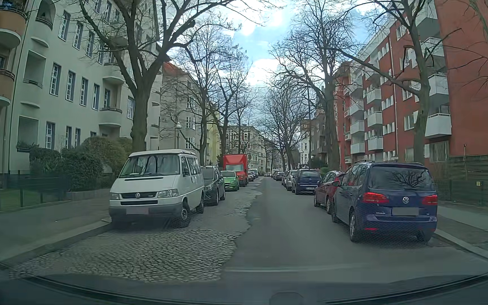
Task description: Follow the waypoints while adhering to traffic rules and regulations
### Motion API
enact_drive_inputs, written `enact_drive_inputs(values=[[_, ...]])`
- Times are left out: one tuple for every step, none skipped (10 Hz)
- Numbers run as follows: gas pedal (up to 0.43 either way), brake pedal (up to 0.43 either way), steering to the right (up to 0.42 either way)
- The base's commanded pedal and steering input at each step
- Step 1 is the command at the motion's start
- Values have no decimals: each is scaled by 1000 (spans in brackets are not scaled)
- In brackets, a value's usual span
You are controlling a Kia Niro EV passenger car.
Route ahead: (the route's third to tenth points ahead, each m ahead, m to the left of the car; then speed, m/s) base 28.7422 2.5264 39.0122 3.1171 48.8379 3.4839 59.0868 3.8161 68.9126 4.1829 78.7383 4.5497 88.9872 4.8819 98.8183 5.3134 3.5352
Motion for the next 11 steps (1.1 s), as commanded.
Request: enact_drive_inputs(values=[[39, 30, -5], [39, 30, -5], [39, 30, -3], [39, 30, 3], [39, 30, 6], [39, 30, 8], [39, 30, 9], [39, 30, 9], [39, 30, 8], [39, 30, 9], [39, 30, 9]])
